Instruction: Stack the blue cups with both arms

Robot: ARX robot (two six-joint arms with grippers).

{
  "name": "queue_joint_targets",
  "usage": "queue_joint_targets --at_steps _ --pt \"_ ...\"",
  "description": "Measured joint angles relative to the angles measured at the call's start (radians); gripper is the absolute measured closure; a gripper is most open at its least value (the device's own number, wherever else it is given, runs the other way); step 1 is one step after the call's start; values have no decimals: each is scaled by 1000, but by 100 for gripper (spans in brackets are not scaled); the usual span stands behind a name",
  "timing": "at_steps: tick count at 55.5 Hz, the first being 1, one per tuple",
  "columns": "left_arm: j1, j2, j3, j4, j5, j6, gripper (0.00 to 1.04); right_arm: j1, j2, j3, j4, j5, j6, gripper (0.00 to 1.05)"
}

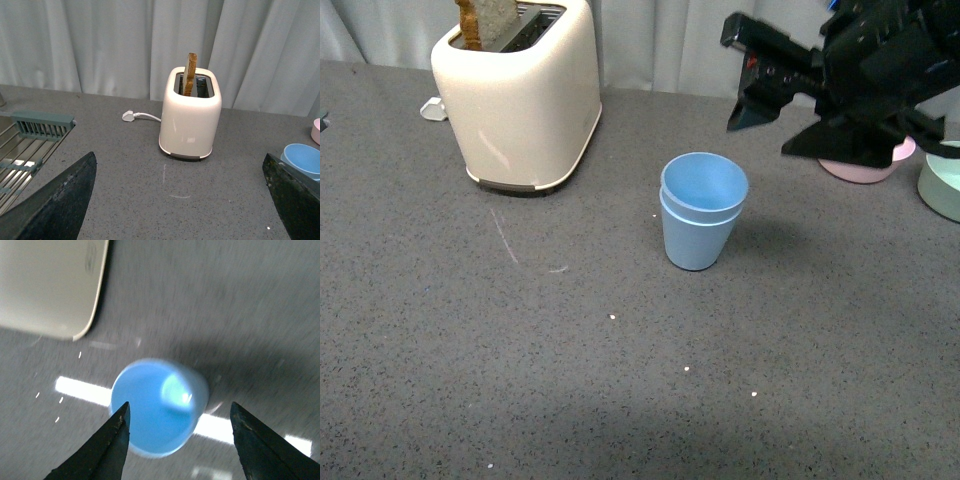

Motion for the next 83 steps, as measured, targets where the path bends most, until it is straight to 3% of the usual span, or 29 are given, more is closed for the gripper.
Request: queue_joint_targets --at_steps 3,5,8,11,15,26,45,52,58,83 --pt "0 0 0 0 2 0 7 -2 -72 -154 319 213 -138 61" --pt "0 0 0 0 0 0 7 -18 -148 -291 573 295 -232 70" --pt "0 0 0 0 -2 0 7 -51 -288 -444 791 306 -303 83" --pt "0 0 0 0 -1 0 7 -77 -402 -531 836 295 -336 92" --pt "0 0 0 0 0 0 7 -108 -541 -653 847 268 -359 104" --pt "0 0 0 0 1 0 7 -157 -691 -834 830 214 -380 104" --pt "0 0 0 -1 1 0 7 -214 -900 -951 742 161 -383 104" --pt "0 0 0 -1 0 0 7 -281 -978 -979 696 83 -383 104" --pt "0 0 0 -1 0 0 7 -294 -991 -1020 734 82 -383 104" --pt "0 0 0 -1 0 0 7 -295 -1330 -1058 431 79 -383 104"
